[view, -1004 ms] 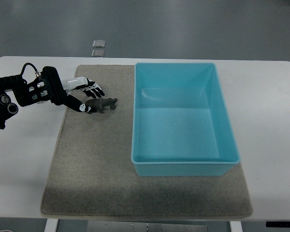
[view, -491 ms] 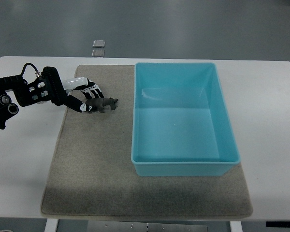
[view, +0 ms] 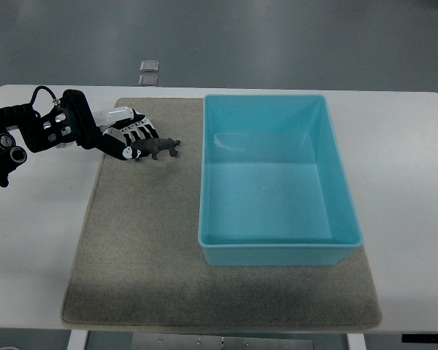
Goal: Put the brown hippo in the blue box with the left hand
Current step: 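Lift the hippo with the left hand and carry it over the blue box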
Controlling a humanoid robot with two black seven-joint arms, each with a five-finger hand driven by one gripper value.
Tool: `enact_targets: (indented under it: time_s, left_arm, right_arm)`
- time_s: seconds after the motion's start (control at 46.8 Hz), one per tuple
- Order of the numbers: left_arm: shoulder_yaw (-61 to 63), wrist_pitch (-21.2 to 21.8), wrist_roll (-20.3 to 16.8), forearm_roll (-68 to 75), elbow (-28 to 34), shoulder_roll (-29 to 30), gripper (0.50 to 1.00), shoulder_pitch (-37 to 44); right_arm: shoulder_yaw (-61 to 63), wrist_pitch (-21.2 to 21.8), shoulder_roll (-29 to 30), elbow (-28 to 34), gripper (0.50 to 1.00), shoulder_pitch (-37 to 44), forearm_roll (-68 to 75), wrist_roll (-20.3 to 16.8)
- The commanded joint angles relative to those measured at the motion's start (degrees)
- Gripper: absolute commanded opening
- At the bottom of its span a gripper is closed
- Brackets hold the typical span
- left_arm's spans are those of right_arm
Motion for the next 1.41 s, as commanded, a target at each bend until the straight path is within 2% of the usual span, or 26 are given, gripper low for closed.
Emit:
enact_targets:
  time_s: [0.0, 0.299, 0.556, 0.812, 0.983, 1.132, 1.389]
  left_arm:
    - [-0.17, -0.02, 0.00, -1.50, 0.15, 0.48, 0.500, -0.85]
    - [-4.30, -0.46, 0.00, -4.85, 0.50, 3.38, 0.500, -4.80]
    - [-4.56, -0.46, 0.26, -4.85, -0.03, 1.63, 0.500, -8.84]
    - [-3.86, -0.54, 1.23, -4.06, -0.64, -7.95, 0.500, -10.16]
    - [-3.77, -0.54, 1.41, -3.62, -1.96, -10.67, 0.500, -10.69]
    - [-2.81, -0.54, 2.99, -3.27, -2.31, -13.23, 0.500, -11.75]
    - [0.88, -0.46, 2.99, -2.04, -2.32, -18.15, 0.500, -12.71]
  right_arm:
    - [-0.01, -0.04, 0.00, 0.00, 0.936, 0.00, 0.00, 0.00]
    - [-0.01, 0.05, 0.00, 0.00, 0.936, 0.01, 0.00, 0.00]
    - [-0.01, 0.05, 0.00, 0.00, 0.936, -0.08, 0.00, 0.00]
    - [0.07, 0.05, 0.00, 0.00, 0.936, 0.00, 0.00, 0.00]
    - [0.07, 0.05, 0.00, 0.00, 0.936, 0.01, 0.00, 0.00]
    - [-0.01, 0.05, 0.00, 0.00, 0.936, 0.01, 0.00, 0.00]
    - [-0.01, 0.05, 0.00, 0.00, 0.936, -0.08, 0.00, 0.00]
